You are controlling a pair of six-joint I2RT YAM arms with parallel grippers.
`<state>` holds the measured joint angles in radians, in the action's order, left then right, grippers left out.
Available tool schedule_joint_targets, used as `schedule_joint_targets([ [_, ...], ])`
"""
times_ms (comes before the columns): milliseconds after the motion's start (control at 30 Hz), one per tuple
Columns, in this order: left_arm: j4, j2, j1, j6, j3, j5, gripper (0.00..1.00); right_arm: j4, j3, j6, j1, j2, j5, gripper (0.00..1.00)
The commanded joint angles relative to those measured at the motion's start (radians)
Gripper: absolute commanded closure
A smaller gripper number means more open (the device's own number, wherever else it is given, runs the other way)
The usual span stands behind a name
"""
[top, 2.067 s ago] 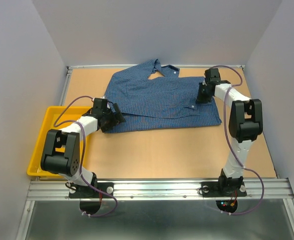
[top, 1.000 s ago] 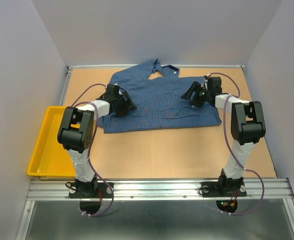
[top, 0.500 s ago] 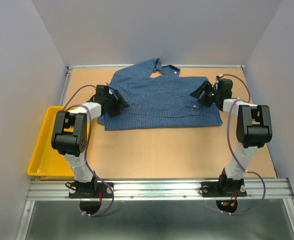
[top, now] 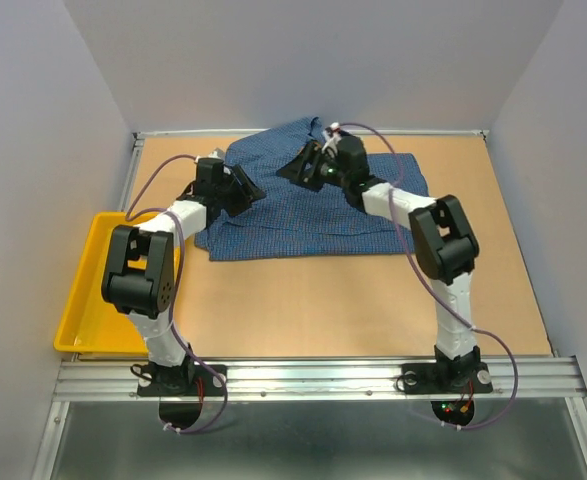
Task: Fold and stack the long sleeve shirts
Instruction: Fold the shirt
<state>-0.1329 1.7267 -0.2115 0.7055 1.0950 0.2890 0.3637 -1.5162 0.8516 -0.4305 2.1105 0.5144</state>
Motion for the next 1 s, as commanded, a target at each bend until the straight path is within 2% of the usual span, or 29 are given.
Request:
schedule_joint_targets([
  [0, -0.042, 0.073, 0.003, 0.02, -0.007, -0.007, 0.36, 0.058, -0.146, 0.09, -0.043, 0.153, 0.019, 0.25],
  [67, -0.045, 0.099, 0.004, 0.023, -0.024, -0.017, 0.37, 0.063, -0.197, 0.101, -0.056, 0.228, 0.03, 0.25],
  [267, -0.045, 0.123, 0.012, 0.058, -0.095, -0.042, 0.41, 0.066, -0.225, 0.053, -0.048, 0.309, -0.019, 0.25],
  [433, -0.05, 0.096, 0.035, 0.115, -0.178, -0.088, 0.47, 0.066, -0.203, 0.04, 0.025, 0.329, -0.054, 0.25],
  [733, -0.044, 0.033, 0.041, 0.109, -0.204, -0.063, 0.47, 0.04, -0.193, -0.017, 0.19, 0.297, -0.062, 0.25],
  [800, -0.013, -0.031, 0.035, 0.085, -0.182, -0.077, 0.45, -0.05, -0.171, -0.13, 0.199, 0.203, -0.069, 0.25],
  [867, 0.048, -0.108, 0.018, 0.054, -0.146, -0.1, 0.39, -0.147, -0.119, -0.213, 0.199, 0.11, -0.117, 0.25],
  [900, 0.067, -0.134, 0.012, 0.023, -0.135, -0.129, 0.31, -0.181, -0.064, -0.283, 0.2, 0.02, -0.158, 0.25],
  [967, 0.101, -0.185, -0.009, -0.003, -0.119, -0.163, 0.21, -0.31, -0.001, -0.362, 0.2, -0.078, -0.223, 0.25],
])
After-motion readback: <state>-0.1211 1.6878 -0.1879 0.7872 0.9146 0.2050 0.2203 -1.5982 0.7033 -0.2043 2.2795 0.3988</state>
